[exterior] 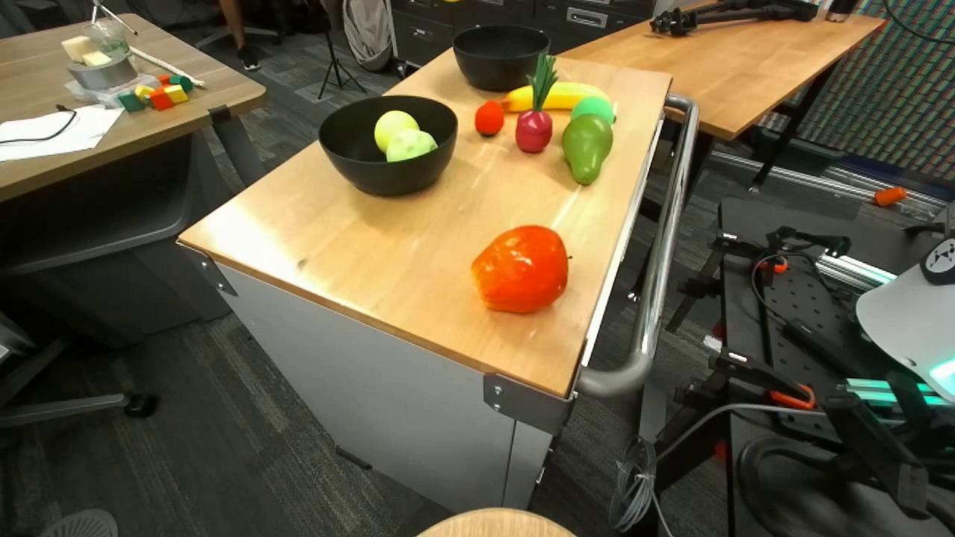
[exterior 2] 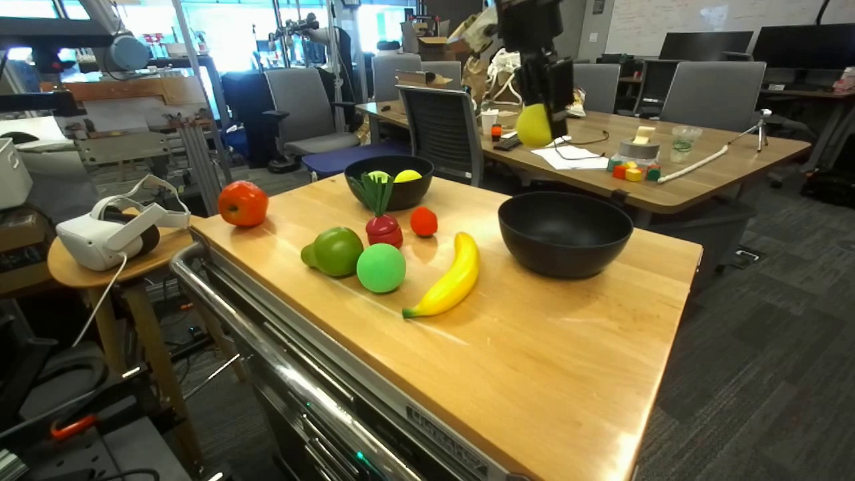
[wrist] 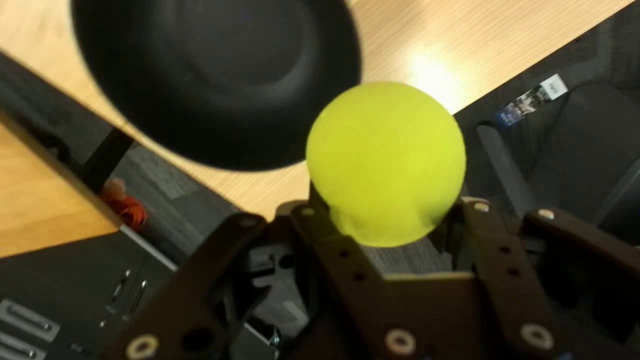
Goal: Put the fruits and vegetables in the black bowls
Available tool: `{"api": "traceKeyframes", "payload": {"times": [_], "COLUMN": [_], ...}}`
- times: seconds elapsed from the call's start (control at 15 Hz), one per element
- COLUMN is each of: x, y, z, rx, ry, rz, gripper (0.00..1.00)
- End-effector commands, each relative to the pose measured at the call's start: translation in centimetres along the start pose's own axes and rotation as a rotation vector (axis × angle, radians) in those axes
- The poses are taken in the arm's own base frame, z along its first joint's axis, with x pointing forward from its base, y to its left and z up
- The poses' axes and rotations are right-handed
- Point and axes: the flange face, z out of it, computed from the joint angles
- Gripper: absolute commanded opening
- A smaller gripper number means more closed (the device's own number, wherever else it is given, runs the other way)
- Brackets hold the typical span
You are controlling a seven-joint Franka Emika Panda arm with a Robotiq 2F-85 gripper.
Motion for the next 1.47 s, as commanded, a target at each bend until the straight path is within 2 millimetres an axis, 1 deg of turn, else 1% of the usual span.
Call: {"api": "traceKeyframes", "payload": {"times": [0.0,0.13,0.47,0.6,0.67,0.73,0.8,0.87,1.0,1.13,1.27,1.33,1.4], "x": [1.3,1.0,-2.6,-3.6,-4.0,-4.4,-4.7,-5.0,-5.3,-5.5,-7.3,-8.7,-10.0], "y": [2.7,2.9,2.7,2.7,2.7,2.5,2.4,2.2,2.0,2.1,1.8,1.5,1.3], "z": [-0.7,0.5,4.9,6.0,6.2,5.9,5.6,4.6,2.8,0.4,-3.0,-4.3,-5.2], "rx": [-0.079,-0.126,-0.202,-0.223,-0.228,-0.222,-0.212,-0.181,-0.16,-0.166,-0.037,-0.006,0.019], "ry": [0.109,0.125,0.067,0.055,0.055,0.049,0.046,0.043,0.081,0.137,0.112,0.099,0.079], "rz": [-0.082,-0.091,-0.125,-0.126,-0.13,-0.136,-0.149,-0.167,-0.181,-0.197,-0.244,-0.283,-0.325], "gripper": [0.19,0.19,0.19,0.19,0.69,0.7,0.76,0.85,1.0,1.0,1.0,1.0,1.0]}}
